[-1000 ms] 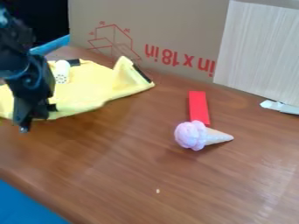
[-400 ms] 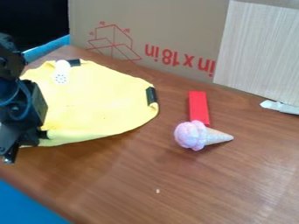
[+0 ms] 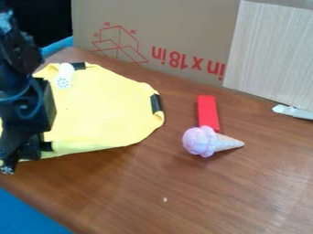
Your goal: Unfold the cloth from top left to bottom right
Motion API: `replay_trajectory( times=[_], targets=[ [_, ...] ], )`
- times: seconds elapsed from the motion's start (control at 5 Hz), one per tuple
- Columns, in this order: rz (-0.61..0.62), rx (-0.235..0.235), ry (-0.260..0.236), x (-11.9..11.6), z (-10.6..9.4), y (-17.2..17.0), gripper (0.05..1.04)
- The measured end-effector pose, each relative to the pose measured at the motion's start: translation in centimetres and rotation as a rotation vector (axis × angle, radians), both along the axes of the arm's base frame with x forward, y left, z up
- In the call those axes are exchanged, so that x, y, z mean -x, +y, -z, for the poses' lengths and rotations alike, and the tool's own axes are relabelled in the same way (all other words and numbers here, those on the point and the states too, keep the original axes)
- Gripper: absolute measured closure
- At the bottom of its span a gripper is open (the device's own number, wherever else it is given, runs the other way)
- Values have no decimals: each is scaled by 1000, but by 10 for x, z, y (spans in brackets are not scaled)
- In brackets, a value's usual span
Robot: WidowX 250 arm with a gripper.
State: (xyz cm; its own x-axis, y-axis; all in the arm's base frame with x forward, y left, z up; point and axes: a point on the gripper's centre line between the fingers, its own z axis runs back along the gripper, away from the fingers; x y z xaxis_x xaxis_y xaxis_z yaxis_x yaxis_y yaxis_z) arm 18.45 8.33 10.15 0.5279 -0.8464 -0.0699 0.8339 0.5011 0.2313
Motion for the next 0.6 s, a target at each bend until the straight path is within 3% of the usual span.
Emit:
replay_trajectory(
  times=[0.4,0.6],
  targets=[
    [-52,12,118,-16,8,-27,978],
    [-56,25,126,-15,8,-30,802]
  ],
)
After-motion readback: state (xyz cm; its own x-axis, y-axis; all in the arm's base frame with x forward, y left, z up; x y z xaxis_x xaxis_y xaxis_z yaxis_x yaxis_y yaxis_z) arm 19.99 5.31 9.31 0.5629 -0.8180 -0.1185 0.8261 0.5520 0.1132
